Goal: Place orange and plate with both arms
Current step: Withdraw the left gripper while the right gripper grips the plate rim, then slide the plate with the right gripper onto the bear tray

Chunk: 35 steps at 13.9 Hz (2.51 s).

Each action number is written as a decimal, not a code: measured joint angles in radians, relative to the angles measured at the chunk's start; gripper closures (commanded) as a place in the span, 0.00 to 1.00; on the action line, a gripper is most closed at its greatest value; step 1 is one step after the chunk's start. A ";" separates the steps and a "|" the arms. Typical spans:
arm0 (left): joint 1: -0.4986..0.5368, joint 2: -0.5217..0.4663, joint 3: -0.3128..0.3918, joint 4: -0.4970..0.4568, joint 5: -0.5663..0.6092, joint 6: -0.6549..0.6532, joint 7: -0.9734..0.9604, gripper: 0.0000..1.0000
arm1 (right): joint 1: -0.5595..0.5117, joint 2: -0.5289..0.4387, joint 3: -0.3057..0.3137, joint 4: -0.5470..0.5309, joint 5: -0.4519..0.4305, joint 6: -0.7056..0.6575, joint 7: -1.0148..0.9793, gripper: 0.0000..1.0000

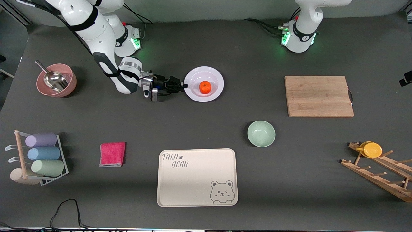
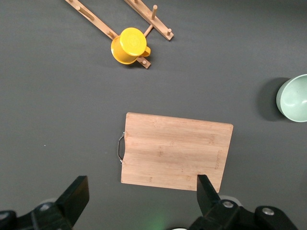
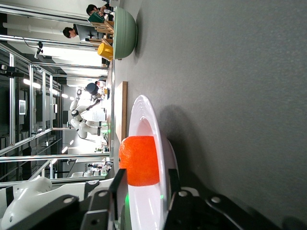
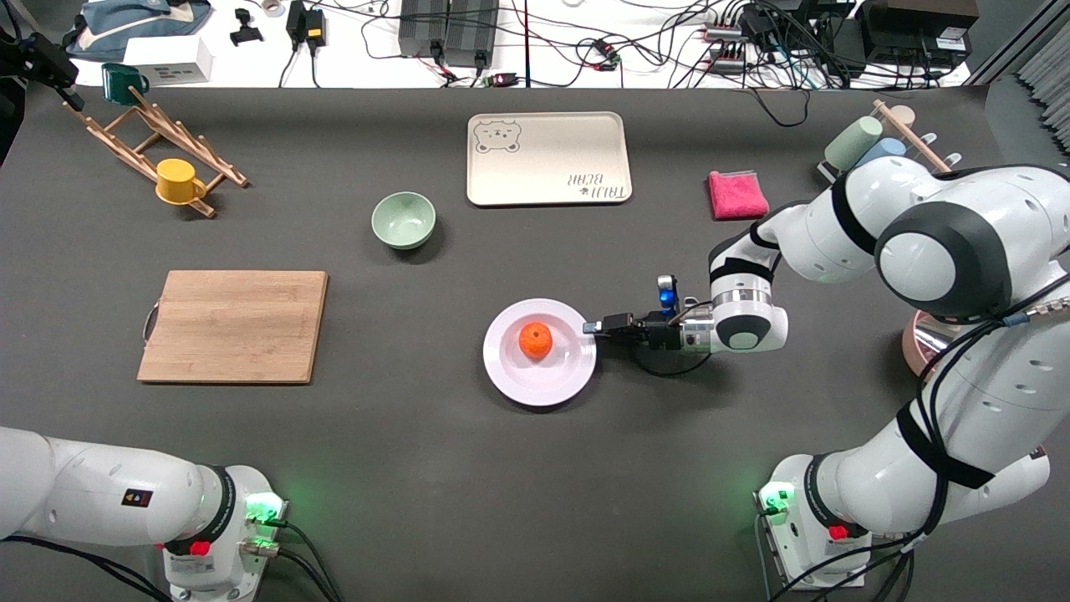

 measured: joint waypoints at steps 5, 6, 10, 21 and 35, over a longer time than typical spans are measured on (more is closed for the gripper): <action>-0.010 -0.010 -0.138 -0.009 0.001 -0.028 -0.155 0.00 | 0.000 0.003 0.001 0.001 0.003 0.002 -0.032 0.68; -0.012 -0.012 -0.174 -0.009 0.003 -0.046 -0.193 0.00 | 0.000 0.004 0.001 0.001 0.006 0.002 -0.036 0.68; -0.017 -0.045 -0.266 -0.019 0.009 -0.103 -0.266 0.00 | 0.002 0.010 0.016 0.002 0.011 0.003 -0.068 0.68; -0.009 -0.063 -0.269 -0.044 0.033 -0.093 -0.272 0.00 | 0.004 0.027 0.022 0.004 0.012 0.002 -0.116 1.00; 0.027 -0.054 -0.246 -0.050 0.034 -0.040 -0.231 0.00 | -0.029 -0.190 0.022 0.035 0.003 -0.065 0.281 1.00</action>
